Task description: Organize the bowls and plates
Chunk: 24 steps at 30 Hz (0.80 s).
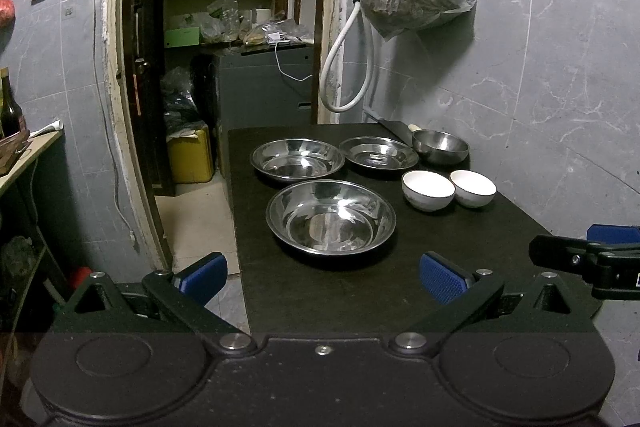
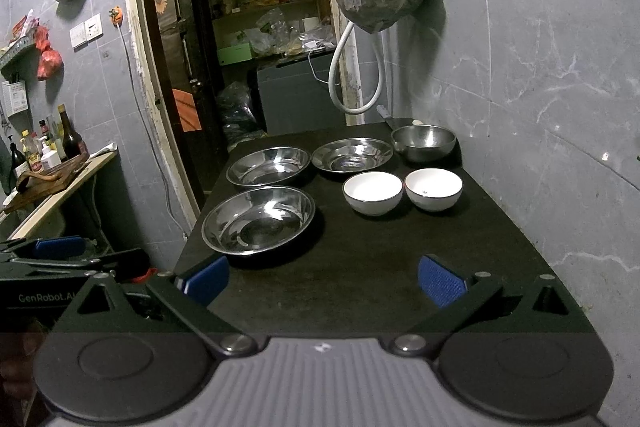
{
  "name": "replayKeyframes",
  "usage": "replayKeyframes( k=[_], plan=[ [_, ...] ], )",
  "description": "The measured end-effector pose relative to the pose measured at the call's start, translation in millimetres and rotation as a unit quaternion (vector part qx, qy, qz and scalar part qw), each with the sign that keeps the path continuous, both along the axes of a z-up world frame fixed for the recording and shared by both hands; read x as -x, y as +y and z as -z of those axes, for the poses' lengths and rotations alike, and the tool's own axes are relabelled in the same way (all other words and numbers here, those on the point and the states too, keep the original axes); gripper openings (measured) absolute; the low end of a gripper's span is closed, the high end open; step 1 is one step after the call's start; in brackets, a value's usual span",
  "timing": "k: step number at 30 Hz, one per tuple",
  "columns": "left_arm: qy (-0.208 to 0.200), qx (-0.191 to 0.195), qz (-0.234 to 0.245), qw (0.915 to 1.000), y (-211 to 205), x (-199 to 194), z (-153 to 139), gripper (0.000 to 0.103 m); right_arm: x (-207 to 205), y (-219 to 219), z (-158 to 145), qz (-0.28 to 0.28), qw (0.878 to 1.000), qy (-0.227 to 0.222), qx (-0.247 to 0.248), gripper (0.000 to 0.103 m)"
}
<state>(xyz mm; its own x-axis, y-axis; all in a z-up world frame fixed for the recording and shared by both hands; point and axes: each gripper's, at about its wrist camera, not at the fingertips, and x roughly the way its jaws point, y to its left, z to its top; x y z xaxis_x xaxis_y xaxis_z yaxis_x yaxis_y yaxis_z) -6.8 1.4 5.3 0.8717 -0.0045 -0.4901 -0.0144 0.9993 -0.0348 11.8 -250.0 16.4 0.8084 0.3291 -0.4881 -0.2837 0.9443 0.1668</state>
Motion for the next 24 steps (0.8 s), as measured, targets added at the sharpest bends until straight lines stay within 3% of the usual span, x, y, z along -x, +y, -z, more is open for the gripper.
replayKeyframes(
  k=[24],
  plan=[
    [0.004, -0.002, 0.0, 1.0, 1.6, -0.7, 1.6, 0.102, -3.5, -1.4, -1.3, 0.001, 1.0, 0.002, -0.001, 0.103]
  ],
)
